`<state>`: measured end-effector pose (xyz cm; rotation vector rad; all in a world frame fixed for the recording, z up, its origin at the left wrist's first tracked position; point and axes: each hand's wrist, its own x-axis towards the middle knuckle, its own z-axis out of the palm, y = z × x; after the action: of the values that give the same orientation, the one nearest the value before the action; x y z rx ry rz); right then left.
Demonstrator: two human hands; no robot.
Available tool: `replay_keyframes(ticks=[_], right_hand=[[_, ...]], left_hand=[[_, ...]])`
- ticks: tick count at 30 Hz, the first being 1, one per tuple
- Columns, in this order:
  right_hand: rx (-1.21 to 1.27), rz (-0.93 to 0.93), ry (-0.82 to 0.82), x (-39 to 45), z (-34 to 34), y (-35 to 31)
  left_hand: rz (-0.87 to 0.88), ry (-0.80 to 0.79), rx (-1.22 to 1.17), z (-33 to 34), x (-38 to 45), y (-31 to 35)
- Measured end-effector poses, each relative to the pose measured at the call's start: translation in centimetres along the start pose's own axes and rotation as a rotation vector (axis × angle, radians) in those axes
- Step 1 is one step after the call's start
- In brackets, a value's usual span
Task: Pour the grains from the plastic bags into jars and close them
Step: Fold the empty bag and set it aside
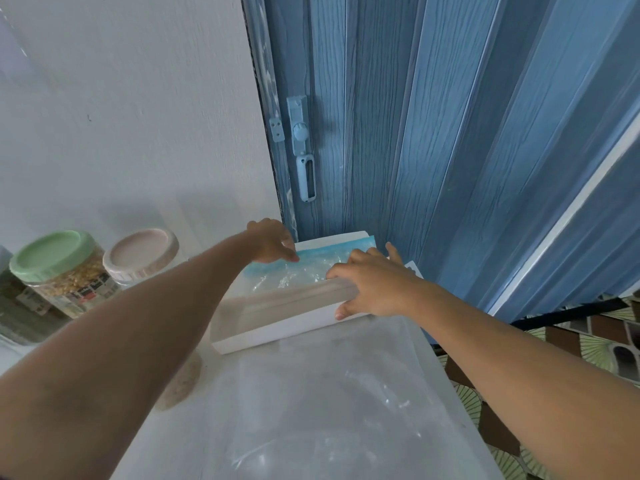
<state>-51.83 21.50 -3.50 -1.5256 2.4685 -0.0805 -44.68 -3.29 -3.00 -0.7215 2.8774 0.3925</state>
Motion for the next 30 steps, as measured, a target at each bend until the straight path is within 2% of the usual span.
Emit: replay_keyframes(ticks=[4, 8, 10, 12, 14, 30], right_hand=[[-0.011, 0.023, -0.029, 0.4, 0.6, -0.3], [0.008, 0.055, -0.038, 0.4, 1.5, 0.0], [0.006, 0.058, -0.039, 0.4, 1.6, -0.1], [0.006, 0.063, -0.034, 0.4, 1.6, -0.1], [0.018, 0.067, -0.035, 0.4, 1.7, -0.1], [0.048, 0.028, -0.150, -4.3, 2.1, -0.2]], left_hand=[[-0.066, 0.029, 0.103, 1.4, -0.5, 0.2], [0.128, 0.131, 0.168, 2.5, -2.1, 0.7], [0.136, 0.044, 0.254, 2.7, -2.6, 0.3], [0.058, -0.074, 0.312, 3.0, -2.9, 0.0], [0.013, -0.126, 0.319, 3.1, -2.9, 0.0], [-0.070, -0.165, 0.288, 3.0, -3.1, 0.7]])
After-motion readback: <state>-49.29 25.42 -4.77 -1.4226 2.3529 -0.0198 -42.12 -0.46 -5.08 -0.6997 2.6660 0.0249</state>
